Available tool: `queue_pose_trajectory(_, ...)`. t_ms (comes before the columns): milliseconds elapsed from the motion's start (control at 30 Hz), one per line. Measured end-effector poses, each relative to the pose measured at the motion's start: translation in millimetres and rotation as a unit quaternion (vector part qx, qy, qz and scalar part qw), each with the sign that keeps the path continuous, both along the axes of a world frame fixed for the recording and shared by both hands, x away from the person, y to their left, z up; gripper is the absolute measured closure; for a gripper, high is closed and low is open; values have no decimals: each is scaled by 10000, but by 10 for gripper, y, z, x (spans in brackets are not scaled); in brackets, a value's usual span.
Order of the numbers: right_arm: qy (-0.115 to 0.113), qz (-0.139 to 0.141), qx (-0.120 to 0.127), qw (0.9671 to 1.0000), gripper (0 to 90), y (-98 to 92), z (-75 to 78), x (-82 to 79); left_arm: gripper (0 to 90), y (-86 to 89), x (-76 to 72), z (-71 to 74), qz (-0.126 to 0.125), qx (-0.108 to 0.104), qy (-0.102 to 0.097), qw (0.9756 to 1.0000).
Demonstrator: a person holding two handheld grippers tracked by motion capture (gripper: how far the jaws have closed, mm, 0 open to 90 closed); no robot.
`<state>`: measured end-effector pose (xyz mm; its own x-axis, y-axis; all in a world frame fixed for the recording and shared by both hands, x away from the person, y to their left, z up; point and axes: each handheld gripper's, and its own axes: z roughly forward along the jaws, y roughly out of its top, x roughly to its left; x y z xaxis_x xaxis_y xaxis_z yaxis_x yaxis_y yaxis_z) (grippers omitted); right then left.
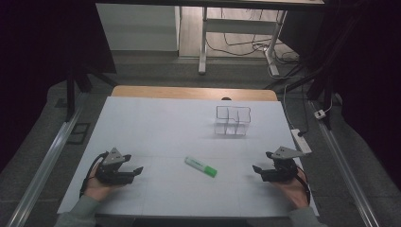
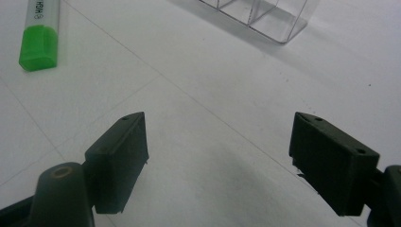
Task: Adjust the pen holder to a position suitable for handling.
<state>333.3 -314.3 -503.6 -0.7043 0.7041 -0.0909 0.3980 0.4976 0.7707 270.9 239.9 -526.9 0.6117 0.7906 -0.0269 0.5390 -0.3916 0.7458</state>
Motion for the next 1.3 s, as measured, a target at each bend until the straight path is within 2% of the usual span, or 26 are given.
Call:
queue_pose_trajectory(300,26,-24,79,10000,207,10,-10,14,292,9,7,0,37,-27,-19,10000)
queue_pose_trajectory(533,38,-46,-13,10000,212,48,0,54,292,13,18,3,52,-52,-24,10000)
queue_pose_trajectory(1067,178,-330,57,9993,224,135,53,313,292,-20,-4,14,26,39,-50,10000)
queue_pose_trajectory(1300,142,-438,87,9989,227,180,74,454,292,-17,1,8,49,39,-39,10000)
